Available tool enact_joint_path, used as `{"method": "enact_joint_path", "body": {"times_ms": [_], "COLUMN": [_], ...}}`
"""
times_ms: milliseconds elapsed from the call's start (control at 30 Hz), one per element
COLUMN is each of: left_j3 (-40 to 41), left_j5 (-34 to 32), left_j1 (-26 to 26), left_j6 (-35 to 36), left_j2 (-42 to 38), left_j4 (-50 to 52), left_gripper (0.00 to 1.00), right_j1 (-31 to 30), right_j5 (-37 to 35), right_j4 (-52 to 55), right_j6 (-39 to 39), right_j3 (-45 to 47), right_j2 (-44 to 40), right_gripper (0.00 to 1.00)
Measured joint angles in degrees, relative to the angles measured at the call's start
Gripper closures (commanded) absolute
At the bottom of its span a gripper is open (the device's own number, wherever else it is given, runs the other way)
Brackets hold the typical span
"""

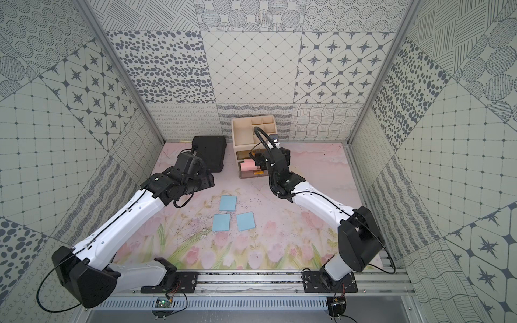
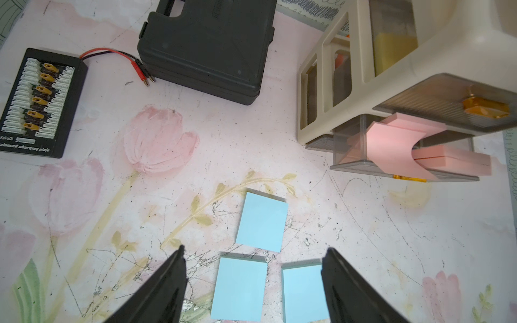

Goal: Please put the sticky notes in the drawer by color
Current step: Place the sticky notes in the drawer, then adjust the drawer in the storage box.

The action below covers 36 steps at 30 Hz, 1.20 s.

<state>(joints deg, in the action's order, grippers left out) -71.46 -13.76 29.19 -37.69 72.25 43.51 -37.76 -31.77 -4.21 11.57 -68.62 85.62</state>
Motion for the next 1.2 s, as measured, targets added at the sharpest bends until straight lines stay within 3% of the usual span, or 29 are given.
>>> {"method": "enact_joint_path", "body": {"times_ms": [133, 233, 433, 500, 567, 633, 800, 1100, 1200], "left_j3": [-4.79, -7.89, -18.4, -22.08, -25.88, -30.82, -39.12, -43.87, -45.03], "left_j5": [1.38, 2.34, 4.52, 5.68, 6.45, 6.95, 7.17, 6.25, 5.92], "left_j1": [0.07, 0.07, -1.11, -1.51, -1.84, -2.03, -2.49, -3.3, -3.74], "left_j6": [2.93, 5.35, 9.9, 11.3, 12.63, 13.86, 15.87, 17.75, 18.12], "left_j2": [3.61, 6.88, 18.71, 22.6, 26.51, 30.95, 38.34, 42.56, 43.21], "left_j4": [-1.53, -3.87, -8.94, -10.97, -12.55, -13.31, -14.1, -14.14, -14.14], "left_gripper": [0.18, 0.17, 0.15, 0.15, 0.14, 0.14, 0.13, 0.15, 0.16], "right_j1": [0.15, 0.26, 2.08, 3.3, 4.2, 4.61, 4.74, 5.66, 5.66], "right_j5": [-1.95, -2.1, 8.96, 13.09, 16.48, 19.41, 24.7, 30.47, 31.8], "right_j4": [5.62, 10.54, 12.61, 11.47, 9.97, 7.39, -2.03, -16.24, -17.59], "right_j6": [6.38, 11.76, 36.7, 43.06, 48.19, 51.98, 57.13, 65.33, 66.53], "right_j3": [-0.39, -0.39, 11.04, 15.04, 17.57, 19.12, 20.35, 20.81, 20.2], "right_j2": [-6.38, -7.65, -8.33, -7.17, -5.33, -3.63, -0.76, 9.86, 13.09], "right_gripper": [0.12, 0.26, 0.53, 0.5, 0.32, 0.3, 0.3, 0.46, 0.45]}}
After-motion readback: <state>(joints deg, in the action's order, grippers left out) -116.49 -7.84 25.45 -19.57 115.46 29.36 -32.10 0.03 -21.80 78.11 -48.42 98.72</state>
